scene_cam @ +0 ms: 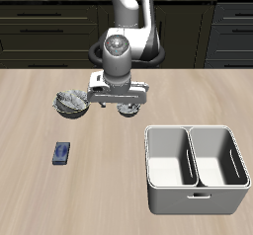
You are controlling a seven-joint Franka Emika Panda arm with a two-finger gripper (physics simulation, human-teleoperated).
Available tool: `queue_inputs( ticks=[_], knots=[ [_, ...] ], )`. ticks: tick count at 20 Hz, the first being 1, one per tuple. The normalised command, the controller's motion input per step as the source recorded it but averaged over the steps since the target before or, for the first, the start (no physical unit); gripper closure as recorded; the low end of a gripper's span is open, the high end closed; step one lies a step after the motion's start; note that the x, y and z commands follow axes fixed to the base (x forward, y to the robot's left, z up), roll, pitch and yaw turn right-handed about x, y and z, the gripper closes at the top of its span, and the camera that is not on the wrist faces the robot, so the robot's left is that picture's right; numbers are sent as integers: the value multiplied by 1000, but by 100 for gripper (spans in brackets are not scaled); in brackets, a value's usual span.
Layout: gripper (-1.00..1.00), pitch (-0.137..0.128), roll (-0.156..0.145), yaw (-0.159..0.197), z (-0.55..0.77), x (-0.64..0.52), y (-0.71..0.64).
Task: Stack the middle-sized bowl on the largest bowl and stack the smallest bowl on the middle-sized bowl
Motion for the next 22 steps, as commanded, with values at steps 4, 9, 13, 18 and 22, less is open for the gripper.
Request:
queue_inputs(
  ticks=[4, 9, 13, 18, 22],
  knots=[
    [100, 19, -5, -10, -287, -123, -16],
    [100, 31, 42, -30, -116, -131, 133],
    [100, -4, -1, -5, 56, -17, 22],
    [100, -47, 1, 10, 321, 18, 56],
    [100, -67, 18, 23, 483, -58, 88]
  ],
)
